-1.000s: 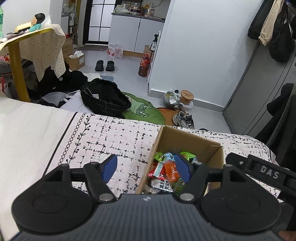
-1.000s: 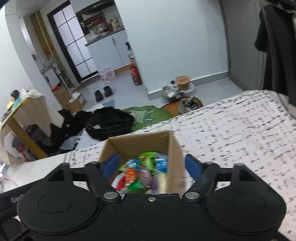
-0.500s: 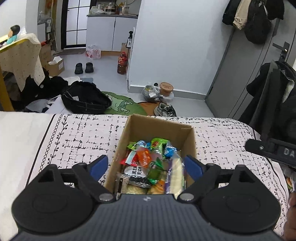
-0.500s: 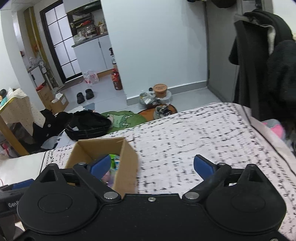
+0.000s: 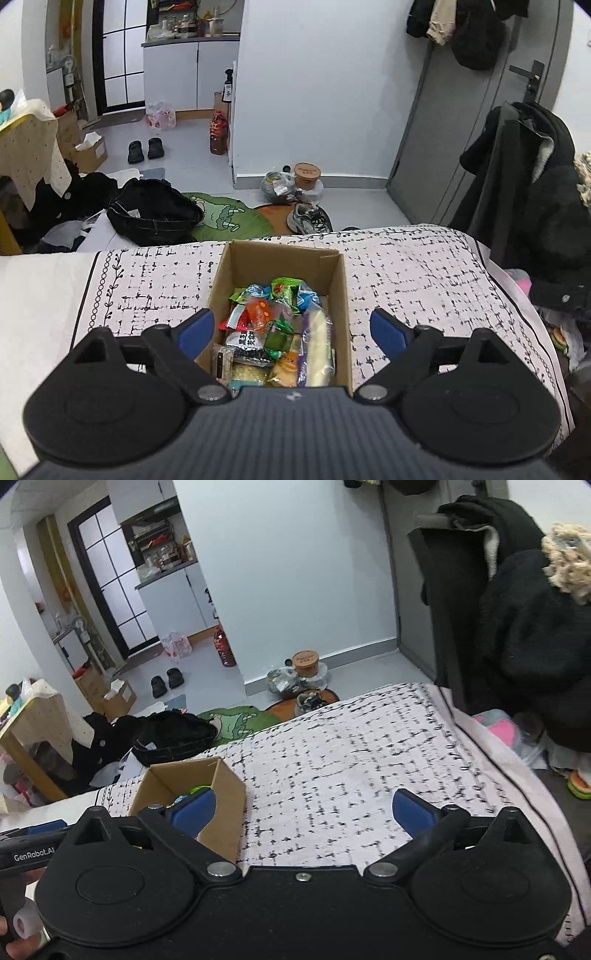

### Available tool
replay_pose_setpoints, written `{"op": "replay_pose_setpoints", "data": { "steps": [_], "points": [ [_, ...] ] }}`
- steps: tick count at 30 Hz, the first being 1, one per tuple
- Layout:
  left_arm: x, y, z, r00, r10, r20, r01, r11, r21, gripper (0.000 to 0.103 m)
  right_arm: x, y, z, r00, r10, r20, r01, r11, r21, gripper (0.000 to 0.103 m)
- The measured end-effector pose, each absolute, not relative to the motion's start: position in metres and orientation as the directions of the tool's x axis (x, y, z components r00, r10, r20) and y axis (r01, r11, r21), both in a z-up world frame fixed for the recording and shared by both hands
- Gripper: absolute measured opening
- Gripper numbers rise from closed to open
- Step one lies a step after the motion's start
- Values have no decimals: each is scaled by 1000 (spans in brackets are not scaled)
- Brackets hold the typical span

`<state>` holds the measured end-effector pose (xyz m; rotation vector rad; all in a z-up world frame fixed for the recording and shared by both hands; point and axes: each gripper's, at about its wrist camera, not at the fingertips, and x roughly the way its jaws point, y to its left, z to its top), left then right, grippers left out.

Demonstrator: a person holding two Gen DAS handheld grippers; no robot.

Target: Organize snacks

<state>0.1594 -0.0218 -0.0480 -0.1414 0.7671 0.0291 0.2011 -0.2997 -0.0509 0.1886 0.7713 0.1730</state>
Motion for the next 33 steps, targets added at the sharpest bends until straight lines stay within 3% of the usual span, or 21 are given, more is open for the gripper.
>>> {"op": "replay_pose_setpoints", "data": {
  "steps": [16,33],
  "points": [
    [114,-43,-9,709,-59,-702,2,997,-82,96,156,-349,-22,712,292,-638,-126,948,293,103],
    [65,-63,22,720,-87,-688,36,995,-88,96,109,-366,3,705,318,-634,-200,947,253,103]
  ]
}}
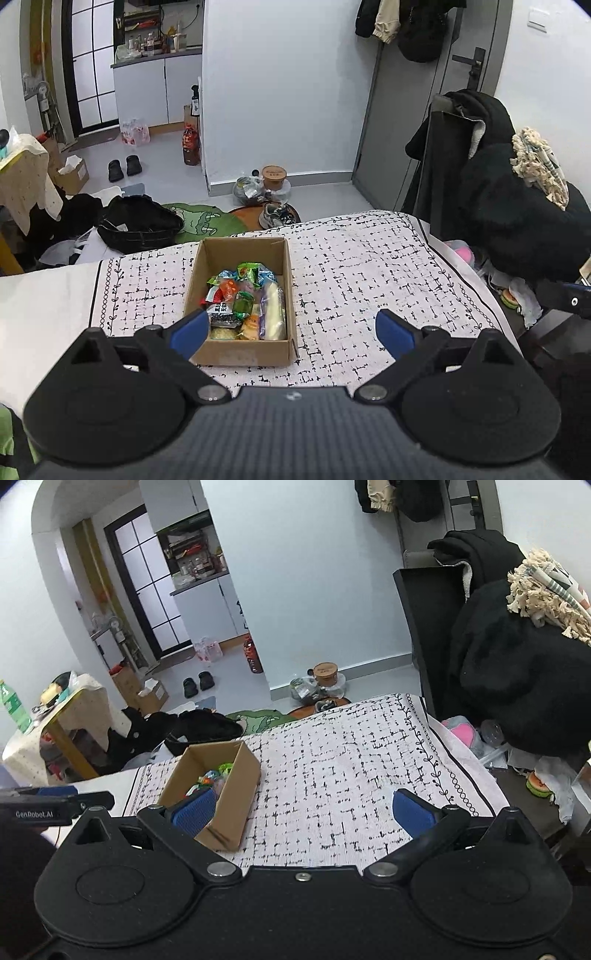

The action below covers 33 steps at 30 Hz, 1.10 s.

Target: Organize snacks

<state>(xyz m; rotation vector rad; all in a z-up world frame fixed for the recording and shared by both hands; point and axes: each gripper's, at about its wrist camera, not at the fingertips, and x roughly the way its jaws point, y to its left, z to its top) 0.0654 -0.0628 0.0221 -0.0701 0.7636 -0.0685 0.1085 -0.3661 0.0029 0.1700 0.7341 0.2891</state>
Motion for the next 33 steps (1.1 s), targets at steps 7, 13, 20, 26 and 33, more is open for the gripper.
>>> {"op": "replay_pose_setpoints", "data": {
  "steps": [7,13,20,26,33],
  "points": [
    [51,-63,25,720,-87,-688,16,994,-109,96,95,-368,3,688,333,-644,-220,942,252,103],
    [42,-62,22,713,-69,-698,-9,994,-108,96,90,-366,3,677,341,-653,-235,940,246,103],
    [38,-60,19,707,-65,-705,-5,995,-98,96,90,-363,3,667,348,-658,-254,937,238,103],
    [39,-59,13,695,-86,-714,-7,992,-126,96,91,-365,-1,649,360,-671,-251,933,257,103],
    [41,-61,11,685,-88,-723,-8,992,-128,96,90,-364,0,648,351,-676,-249,936,248,103]
  ]
}}
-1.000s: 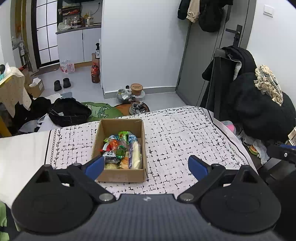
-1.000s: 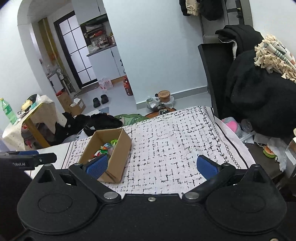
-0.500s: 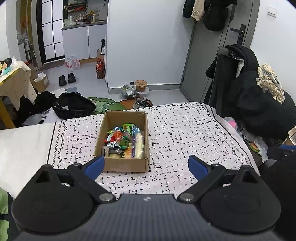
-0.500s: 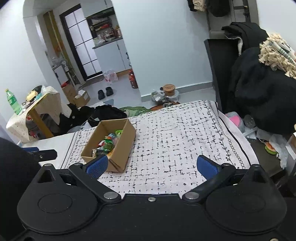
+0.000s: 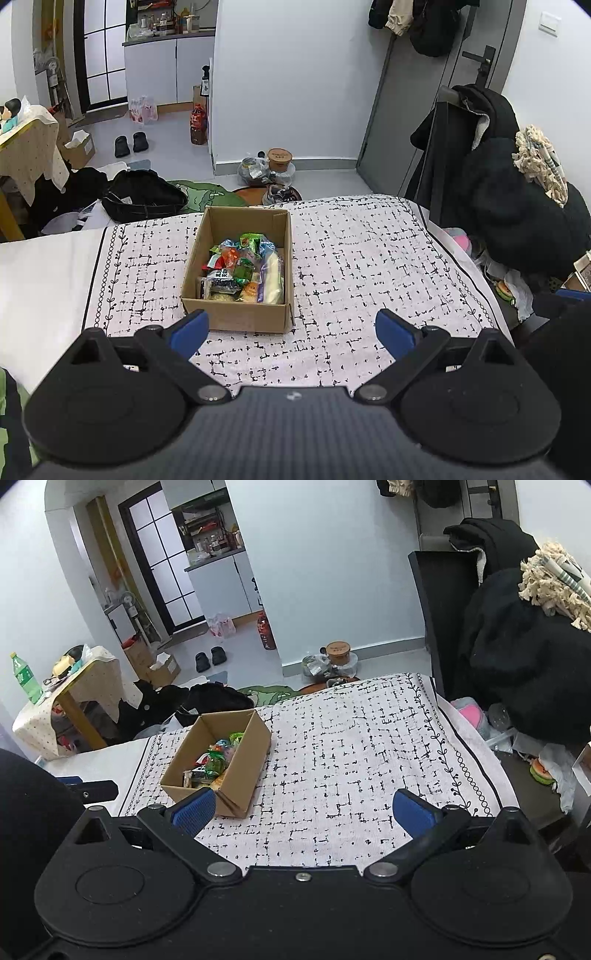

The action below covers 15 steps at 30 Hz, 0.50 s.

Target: Organize snacks

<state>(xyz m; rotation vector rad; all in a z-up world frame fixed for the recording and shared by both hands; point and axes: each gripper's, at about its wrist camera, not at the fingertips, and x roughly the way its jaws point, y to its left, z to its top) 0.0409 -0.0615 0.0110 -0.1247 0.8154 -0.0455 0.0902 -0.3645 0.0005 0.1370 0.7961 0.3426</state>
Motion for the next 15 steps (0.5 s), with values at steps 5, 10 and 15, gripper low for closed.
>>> {"op": "replay_pose_setpoints", "data": {
  "steps": [5,10,15],
  "points": [
    [41,-61,10,681,-94,-727,-10,990,-138,96,90,-364,1,647,350,-677,-249,937,246,103],
    [41,-61,10,679,-99,-728,-8,990,-142,96,88,-362,2,658,339,-672,-247,941,233,103],
    [41,-61,10,680,-97,-727,-11,990,-142,96,89,-363,3,654,337,-677,-247,941,230,103]
  ]
}}
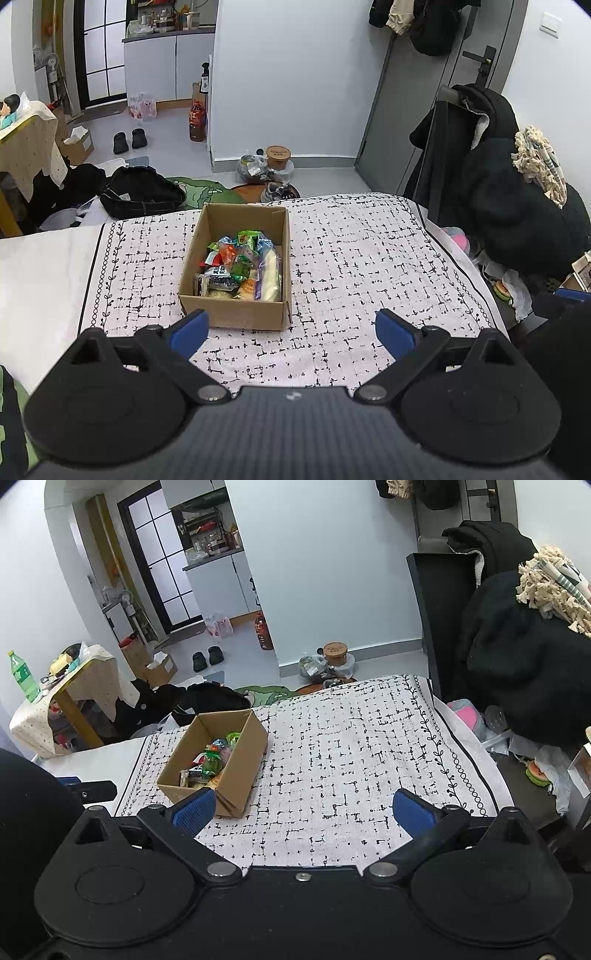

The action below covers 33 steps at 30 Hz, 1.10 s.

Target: Organize snacks

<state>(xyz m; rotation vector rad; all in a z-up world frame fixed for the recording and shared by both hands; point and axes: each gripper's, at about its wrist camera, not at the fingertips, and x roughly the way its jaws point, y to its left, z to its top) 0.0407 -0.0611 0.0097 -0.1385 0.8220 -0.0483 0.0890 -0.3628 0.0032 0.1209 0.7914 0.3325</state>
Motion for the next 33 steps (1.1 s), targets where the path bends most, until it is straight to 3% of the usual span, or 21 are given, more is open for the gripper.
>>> {"op": "replay_pose_setpoints", "data": {
  "steps": [33],
  "points": [
    [40,-61,11,686,-95,-721,-12,990,-141,96,89,-359,8,653,313,-690,-253,949,191,103]
  ]
}}
